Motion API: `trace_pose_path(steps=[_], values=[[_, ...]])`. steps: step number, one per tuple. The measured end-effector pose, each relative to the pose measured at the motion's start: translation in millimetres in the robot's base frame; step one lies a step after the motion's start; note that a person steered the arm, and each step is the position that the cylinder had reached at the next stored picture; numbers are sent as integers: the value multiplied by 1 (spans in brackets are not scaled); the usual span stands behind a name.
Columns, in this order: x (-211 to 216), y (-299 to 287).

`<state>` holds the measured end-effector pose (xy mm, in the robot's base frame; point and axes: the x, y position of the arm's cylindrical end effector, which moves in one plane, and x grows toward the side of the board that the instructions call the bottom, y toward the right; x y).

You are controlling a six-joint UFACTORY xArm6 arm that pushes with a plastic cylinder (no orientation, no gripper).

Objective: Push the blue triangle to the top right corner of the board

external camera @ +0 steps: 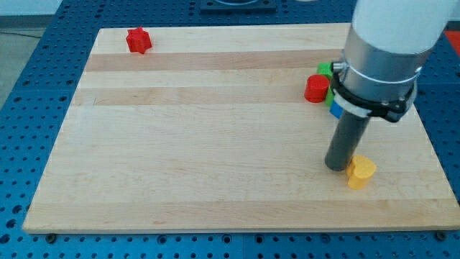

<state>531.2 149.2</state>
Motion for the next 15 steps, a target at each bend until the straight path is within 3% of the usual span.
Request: trace_pose_path(steps=[4,6,8,12,15], values=[[25,30],[-4,26],[-71,43],[-88,45],[-109,-27]])
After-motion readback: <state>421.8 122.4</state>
